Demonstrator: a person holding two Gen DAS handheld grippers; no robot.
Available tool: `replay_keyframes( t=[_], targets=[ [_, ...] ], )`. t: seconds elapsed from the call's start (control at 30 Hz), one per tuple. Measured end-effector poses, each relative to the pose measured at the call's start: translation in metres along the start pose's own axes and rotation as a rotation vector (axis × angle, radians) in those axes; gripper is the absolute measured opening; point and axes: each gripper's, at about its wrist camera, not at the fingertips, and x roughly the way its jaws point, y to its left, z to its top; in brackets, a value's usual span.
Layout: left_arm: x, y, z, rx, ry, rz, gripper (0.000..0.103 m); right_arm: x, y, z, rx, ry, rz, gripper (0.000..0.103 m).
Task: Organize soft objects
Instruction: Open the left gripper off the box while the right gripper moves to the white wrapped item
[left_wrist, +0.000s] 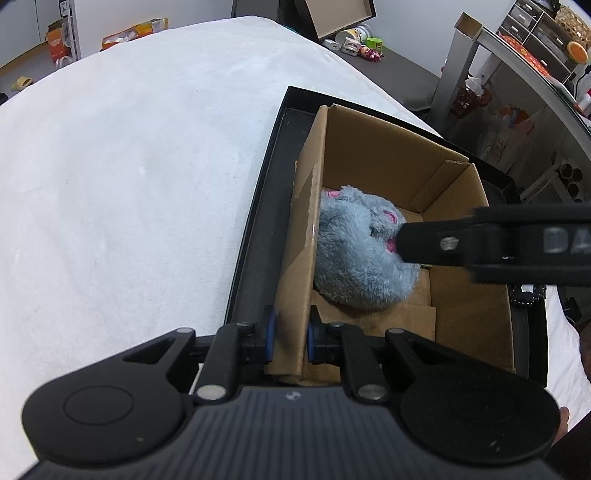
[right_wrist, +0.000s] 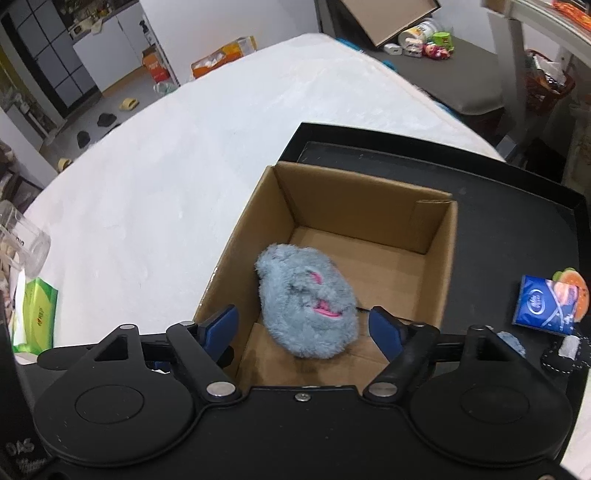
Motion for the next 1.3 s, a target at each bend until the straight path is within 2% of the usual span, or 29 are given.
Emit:
replay_keyframes(
  t=[0.4,0.5,0.57,0.67,0.93,1.3],
  targets=[
    [-0.008,-0.014,-0.003,0.033,-0.028,0.087,0.014,-0.033,-0.041,-0.011,0.058,-0.088,0.010,0.078],
    [-0.010,-0.016,-0.003,0.035,-0.036,0.103,0.023,-0.038,-0.052,-0.016,0.080,-0.102,0.013,0.078],
    [-0.013,-0.018,-0.005,0.036,-0.050,0.120,0.039,-0.042,-0.061,-0.019,0.102,-0.110,0.013,0.079],
    [-0.017,-0.021,-0.005,0.042,-0.077,0.138,0.051,-0.046,-0.074,-0.025,0.126,-0.117,0.015,0.082],
    [-0.020,-0.036,-0.006,0.099,-0.101,0.216,0.063,-0.050,-0.110,-0.039,0.191,-0.121,0.018,0.082],
    [-0.019,-0.053,-0.008,0.186,-0.114,0.267,0.079,-0.035,-0.144,-0.064,0.307,-0.072,0.023,0.082]
  ],
)
